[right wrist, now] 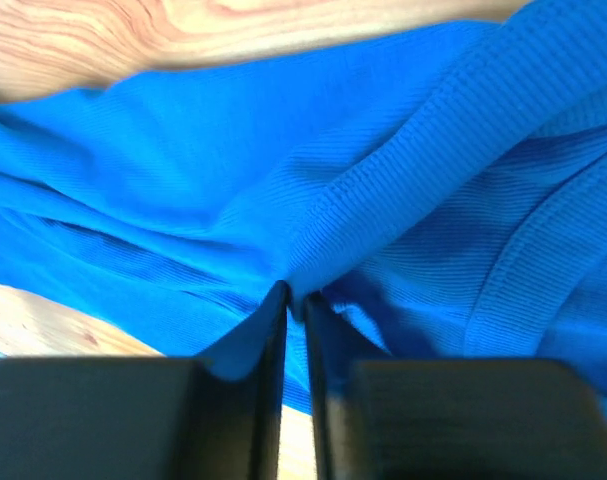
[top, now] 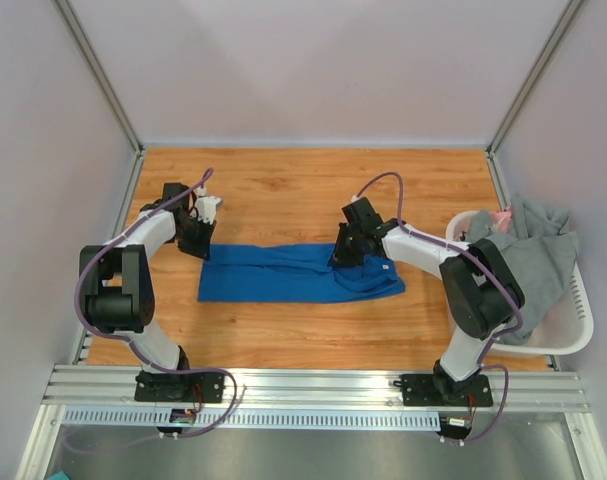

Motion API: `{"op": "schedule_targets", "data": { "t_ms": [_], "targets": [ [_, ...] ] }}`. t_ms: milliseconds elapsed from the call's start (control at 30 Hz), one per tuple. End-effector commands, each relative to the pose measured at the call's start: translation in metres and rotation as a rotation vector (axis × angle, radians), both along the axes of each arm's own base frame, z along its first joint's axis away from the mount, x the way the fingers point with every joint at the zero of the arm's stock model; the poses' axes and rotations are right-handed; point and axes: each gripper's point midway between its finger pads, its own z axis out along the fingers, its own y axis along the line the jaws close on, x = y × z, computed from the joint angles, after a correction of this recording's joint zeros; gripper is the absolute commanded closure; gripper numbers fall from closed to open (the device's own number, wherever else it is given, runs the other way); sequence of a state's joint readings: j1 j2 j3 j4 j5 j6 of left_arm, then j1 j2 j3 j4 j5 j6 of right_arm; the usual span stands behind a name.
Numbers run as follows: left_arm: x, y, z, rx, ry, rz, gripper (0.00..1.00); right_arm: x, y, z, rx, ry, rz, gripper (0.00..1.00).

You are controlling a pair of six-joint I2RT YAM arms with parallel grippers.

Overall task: Fold and stack the mixed laundry pile
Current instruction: Fold the tank top.

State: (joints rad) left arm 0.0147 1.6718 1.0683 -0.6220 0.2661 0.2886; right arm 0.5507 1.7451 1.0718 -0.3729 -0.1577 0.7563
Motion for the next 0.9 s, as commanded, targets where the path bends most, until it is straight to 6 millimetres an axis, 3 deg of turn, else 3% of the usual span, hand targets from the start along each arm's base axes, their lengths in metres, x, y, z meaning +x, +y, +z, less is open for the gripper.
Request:
{"op": "schedule_targets", "data": {
  "t_ms": [0, 133, 233, 267, 367, 433, 500, 633, 867],
  "targets": [
    [0.004, 0.006, 0.003, 0.032, -0.038, -0.022, 1.00, 0.007, 0.001, 0.012, 0.014, -0.048, -0.026, 0.84],
    [0.001, 0.000, 0.002, -0.006, -0.025, -0.041, 1.00, 0.008, -0.010, 0.025, -0.051, -0.081, -0.016, 0.54],
    [0.001, -0.003, 0.003, -0.021, -0.027, -0.051, 1.00, 0.019, -0.032, 0.051, -0.144, -0.144, -0.060, 0.43],
    [0.001, -0.003, 0.003, -0.019, -0.028, -0.052, 1.00, 0.021, -0.039, 0.063, -0.155, -0.166, -0.078, 0.42],
    [0.002, -0.003, 0.004, -0.016, -0.035, -0.054, 1.00, 0.035, -0.076, 0.072, -0.235, -0.168, -0.179, 0.40],
    [0.002, -0.003, 0.004, -0.019, -0.035, -0.055, 1.00, 0.051, -0.101, 0.072, -0.264, -0.160, -0.270, 0.40],
    [0.003, -0.004, 0.005, -0.025, -0.035, -0.053, 1.00, 0.070, -0.113, 0.067, -0.300, -0.153, -0.320, 0.41],
    [0.002, -0.004, 0.005, -0.027, -0.036, -0.050, 1.00, 0.101, -0.121, 0.054, -0.388, -0.144, -0.361, 0.43],
    [0.001, -0.005, 0.008, -0.031, -0.047, -0.052, 1.00, 0.118, -0.125, 0.023, -0.468, -0.098, -0.374, 0.43]
  ]
}}
